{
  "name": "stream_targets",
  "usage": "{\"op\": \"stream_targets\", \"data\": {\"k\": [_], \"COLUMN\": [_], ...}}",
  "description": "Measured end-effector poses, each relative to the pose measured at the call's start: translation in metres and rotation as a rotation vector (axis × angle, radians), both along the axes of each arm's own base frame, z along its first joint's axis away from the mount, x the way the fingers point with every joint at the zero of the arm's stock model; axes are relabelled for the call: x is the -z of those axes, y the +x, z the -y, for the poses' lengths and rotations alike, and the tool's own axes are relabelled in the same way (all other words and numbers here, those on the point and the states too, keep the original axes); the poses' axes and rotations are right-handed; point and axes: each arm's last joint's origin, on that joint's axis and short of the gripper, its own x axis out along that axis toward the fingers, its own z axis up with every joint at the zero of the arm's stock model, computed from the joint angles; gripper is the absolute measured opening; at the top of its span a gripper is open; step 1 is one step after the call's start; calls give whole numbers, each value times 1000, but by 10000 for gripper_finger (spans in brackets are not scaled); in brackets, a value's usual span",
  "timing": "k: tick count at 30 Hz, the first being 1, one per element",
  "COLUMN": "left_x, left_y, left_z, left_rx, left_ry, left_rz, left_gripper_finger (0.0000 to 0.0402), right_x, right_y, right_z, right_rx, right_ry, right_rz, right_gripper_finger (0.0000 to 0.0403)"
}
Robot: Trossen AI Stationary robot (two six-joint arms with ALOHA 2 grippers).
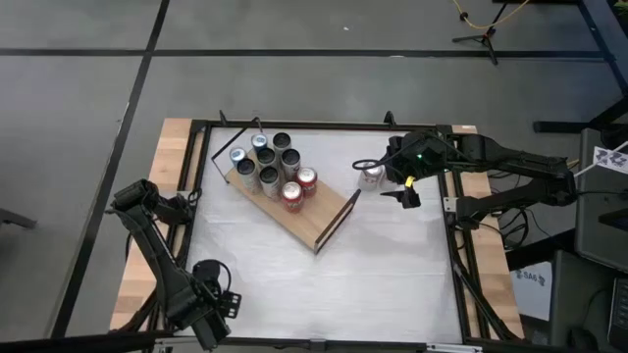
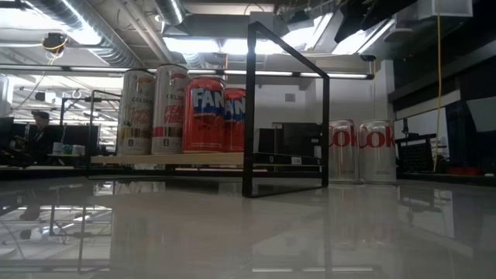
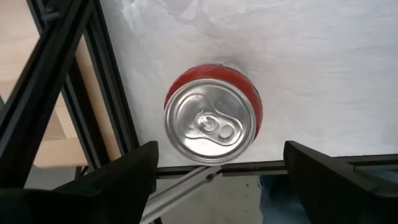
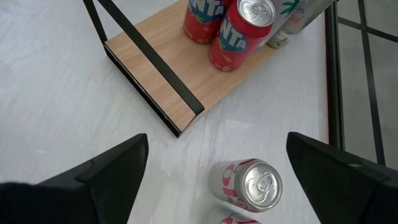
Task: Place canned beverage on shelf
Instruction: Put the red soda can aligned with the other red soda can on the shelf
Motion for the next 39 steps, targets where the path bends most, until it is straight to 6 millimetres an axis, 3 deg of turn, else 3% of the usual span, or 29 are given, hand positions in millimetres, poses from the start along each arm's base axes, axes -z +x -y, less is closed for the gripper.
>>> {"op": "stream_targets", "data": {"k": [19, 39], "left_x": [42, 43], "left_y": [-2, 5], "left_z": [-3, -5], "left_rx": [-1, 11], "left_ry": [12, 1], "left_rz": [-14, 24], "left_gripper_finger": [338, 338], "right_x": [0, 0], "right_y": [0, 0], "right_z": [0, 0], "right_rx": [0, 0], "right_ry": [0, 0], "right_rz": [0, 0], "right_gripper_finger": [379, 379]}}
